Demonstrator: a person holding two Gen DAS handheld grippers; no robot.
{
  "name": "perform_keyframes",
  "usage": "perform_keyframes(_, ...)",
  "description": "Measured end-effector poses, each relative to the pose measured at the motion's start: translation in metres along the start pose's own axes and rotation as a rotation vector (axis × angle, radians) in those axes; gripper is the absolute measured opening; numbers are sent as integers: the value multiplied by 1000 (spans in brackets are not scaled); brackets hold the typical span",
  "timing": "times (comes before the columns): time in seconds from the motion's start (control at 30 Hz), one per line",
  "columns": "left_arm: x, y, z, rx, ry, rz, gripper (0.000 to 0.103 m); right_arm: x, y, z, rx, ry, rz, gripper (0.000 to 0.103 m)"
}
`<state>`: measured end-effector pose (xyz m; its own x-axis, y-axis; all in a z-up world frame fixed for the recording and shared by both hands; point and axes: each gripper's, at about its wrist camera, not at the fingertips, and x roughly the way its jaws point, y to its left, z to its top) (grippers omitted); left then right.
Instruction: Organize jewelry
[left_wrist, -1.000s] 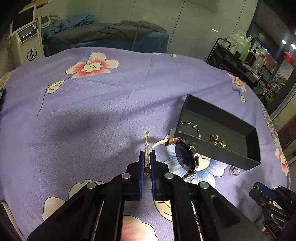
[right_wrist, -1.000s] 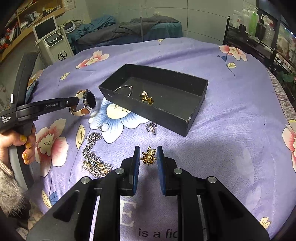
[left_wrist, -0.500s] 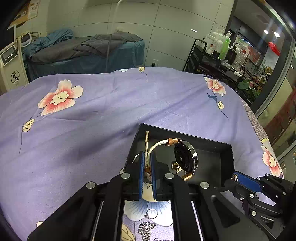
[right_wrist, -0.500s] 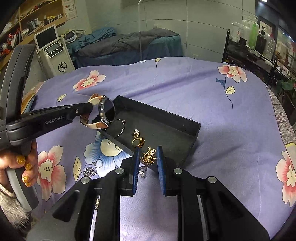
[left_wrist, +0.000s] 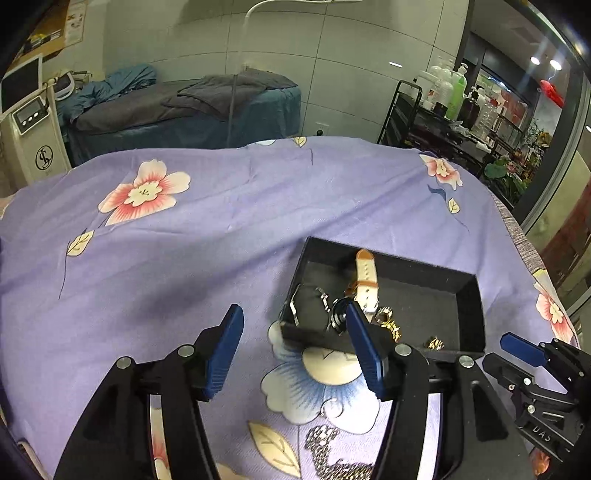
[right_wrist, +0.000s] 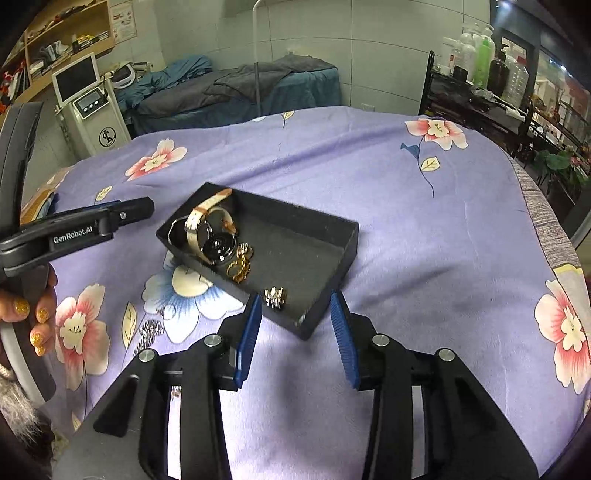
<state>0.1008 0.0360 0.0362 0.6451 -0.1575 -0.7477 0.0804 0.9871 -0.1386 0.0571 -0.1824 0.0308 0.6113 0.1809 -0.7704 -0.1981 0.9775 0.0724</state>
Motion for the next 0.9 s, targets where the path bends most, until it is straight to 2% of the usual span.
perform_keyframes(0.27,-11,21,-61,-37,87,-16,57,5,12,-45,-21,81,28,40)
perform_keyframes(0.47,-17,12,-97,-8,131,-48,48,3,29,-60,-46,111,82,40)
perform_keyframes(0.57,-15,9,-103,4,146,-50,41,1,40,-64,-75,114,117,40)
perform_keyframes(0.73,-19,10,-103,14,133,-40,40,2,60,-67,-116,127,189,39)
perform_keyframes(0.9,-29,8,-111,35,130,-85,38,7,75,-65,-150,136,223,34)
